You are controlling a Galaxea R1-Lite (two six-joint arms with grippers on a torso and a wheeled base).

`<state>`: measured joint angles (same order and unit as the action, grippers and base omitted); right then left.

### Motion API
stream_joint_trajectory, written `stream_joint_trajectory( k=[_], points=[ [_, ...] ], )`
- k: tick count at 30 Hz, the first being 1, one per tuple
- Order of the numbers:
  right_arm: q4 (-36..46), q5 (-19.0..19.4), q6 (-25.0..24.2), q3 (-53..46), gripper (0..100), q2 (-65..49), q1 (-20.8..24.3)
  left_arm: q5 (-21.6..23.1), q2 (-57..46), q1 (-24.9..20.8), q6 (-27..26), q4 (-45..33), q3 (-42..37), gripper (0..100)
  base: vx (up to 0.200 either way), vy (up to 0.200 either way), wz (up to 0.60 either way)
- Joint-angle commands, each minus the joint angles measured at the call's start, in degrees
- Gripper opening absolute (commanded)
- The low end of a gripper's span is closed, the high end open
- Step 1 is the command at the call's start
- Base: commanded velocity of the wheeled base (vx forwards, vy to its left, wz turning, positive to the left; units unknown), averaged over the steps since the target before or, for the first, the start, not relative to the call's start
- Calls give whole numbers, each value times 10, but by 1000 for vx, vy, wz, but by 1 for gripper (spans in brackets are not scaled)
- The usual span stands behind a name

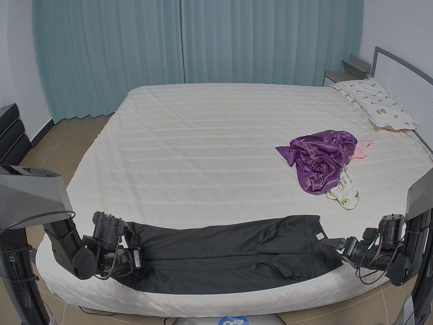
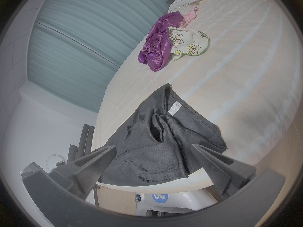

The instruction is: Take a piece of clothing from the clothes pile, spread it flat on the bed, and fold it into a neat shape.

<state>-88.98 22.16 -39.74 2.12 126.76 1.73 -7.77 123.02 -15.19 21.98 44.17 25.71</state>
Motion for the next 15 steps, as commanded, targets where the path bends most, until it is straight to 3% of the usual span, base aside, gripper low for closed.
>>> stream_joint_trajectory(
  k=[1,9,12,15],
  points=[
    [-10,1,0,0,100,0,0,2,-1,1,1,0,6,0,0,0,0],
    [-10,1,0,0,100,0,0,5,4,3,24,0,19,0,0,0,0],
    [-10,1,0,0,100,0,0,5,6,4,33,0,23,0,-200,0,0],
    [-10,0,0,0,100,-1,0,5,6,6,39,0,35,0,0,0,0]
  ],
)
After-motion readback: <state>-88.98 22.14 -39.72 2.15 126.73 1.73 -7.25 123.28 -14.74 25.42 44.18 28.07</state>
